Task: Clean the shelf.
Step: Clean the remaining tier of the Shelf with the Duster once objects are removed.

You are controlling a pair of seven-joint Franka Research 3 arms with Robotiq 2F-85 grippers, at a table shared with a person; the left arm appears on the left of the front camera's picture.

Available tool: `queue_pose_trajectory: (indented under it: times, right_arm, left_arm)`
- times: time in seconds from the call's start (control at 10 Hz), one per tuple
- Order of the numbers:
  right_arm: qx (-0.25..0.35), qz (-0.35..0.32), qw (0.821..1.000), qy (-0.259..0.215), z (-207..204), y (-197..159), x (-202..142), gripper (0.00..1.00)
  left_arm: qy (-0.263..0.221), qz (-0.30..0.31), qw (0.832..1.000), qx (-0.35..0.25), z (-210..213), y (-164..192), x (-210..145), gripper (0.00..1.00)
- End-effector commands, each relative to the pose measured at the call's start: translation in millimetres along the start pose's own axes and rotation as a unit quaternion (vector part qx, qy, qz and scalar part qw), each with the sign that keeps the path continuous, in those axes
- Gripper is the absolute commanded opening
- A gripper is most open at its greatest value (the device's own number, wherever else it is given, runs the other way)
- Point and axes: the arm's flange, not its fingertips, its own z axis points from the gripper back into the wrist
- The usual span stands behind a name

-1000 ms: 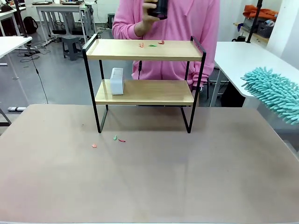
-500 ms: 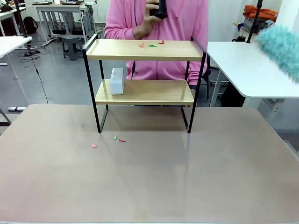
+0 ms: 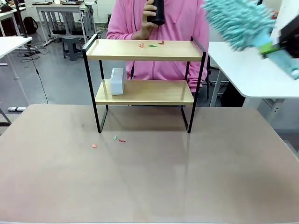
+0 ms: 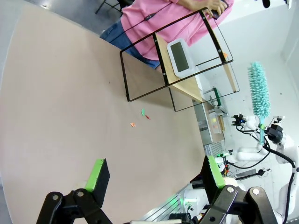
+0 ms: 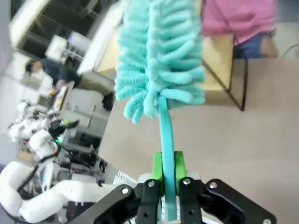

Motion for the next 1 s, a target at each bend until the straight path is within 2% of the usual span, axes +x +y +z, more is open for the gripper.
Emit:
queue_pose_trajectory:
  times: [0.0,0.1,0.3,0.4,0.5,0.7,0.9]
  right_arm:
    - [0.059,0.017,0.997,0.05,4.8,-31.6,-11.9,0.12]
    - [0.0,0.0,1.0,0.0,0.0,0.0,0.0,0.12]
    - [0.0,0.0,1.0,0.0,0.0,0.0,0.0,0.12]
    - [0.02,0.009,0.999,0.025,-11.8,-6.7,-5.8,0.12]
    - [-0.005,-0.011,1.0,0.022,-14.3,-4.0,-8.9,0.12]
    - [-0.032,-0.024,0.999,0.009,-17.0,27.2,20.8,0.12]
    - [-0.052,-0.019,0.998,0.037,-39.1,54.5,57.2,0.12]
  left_arm:
    - [-0.01,-0.01,1.0,-0.008,-0.8,-0.4,-0.2,1.0]
    - [-0.01,-0.01,1.0,-0.008,-0.8,-0.4,-0.2,1.0]
    - [-0.01,-0.01,1.0,-0.008,-0.8,-0.4,-0.2,1.0]
    - [-0.01,-0.01,1.0,-0.008,-0.8,-0.4,-0.2,1.0]
    - [-0.01,-0.01,1.0,-0.008,-0.8,-0.4,-0.2,1.0]
    - [-0.01,-0.01,1.0,-0.008,-0.8,-0.4,-0.2,1.0]
    - [-0.01,-0.01,1.0,-0.008,-0.8,-0.4,-0.2,1.0]
